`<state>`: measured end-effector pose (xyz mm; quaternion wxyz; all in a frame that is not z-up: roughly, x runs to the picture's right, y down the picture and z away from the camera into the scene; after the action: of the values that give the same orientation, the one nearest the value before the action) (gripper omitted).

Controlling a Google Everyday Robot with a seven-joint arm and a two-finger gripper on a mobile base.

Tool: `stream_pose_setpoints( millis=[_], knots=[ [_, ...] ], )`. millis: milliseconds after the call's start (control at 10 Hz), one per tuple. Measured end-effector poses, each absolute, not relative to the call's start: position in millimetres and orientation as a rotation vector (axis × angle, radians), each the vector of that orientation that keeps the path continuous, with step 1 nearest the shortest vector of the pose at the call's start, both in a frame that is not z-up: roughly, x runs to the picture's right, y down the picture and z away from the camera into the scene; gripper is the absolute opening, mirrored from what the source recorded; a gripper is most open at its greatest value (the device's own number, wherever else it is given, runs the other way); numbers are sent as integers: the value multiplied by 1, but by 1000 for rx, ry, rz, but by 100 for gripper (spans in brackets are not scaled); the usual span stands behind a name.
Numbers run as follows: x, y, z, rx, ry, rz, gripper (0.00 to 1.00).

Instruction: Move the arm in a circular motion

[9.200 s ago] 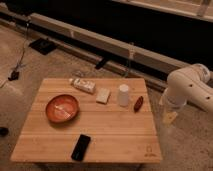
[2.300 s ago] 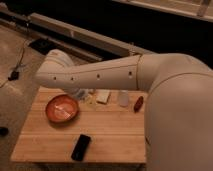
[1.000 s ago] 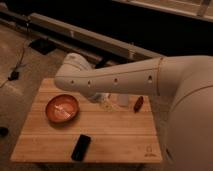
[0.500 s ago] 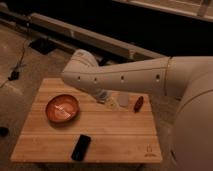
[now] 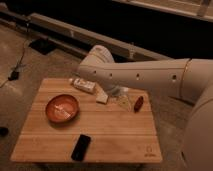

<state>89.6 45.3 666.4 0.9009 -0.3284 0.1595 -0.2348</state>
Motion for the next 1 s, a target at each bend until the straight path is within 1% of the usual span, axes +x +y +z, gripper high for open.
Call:
stream_pose_setpoints(
  millis=[300, 600, 800, 1000],
  knots=[
    [120, 40, 672, -695, 349, -438, 65],
    [149, 32, 686, -711, 366, -399, 65],
    [166, 20, 706, -713, 365, -384, 65],
    [165, 12, 723, -706, 351, -391, 65]
  ],
)
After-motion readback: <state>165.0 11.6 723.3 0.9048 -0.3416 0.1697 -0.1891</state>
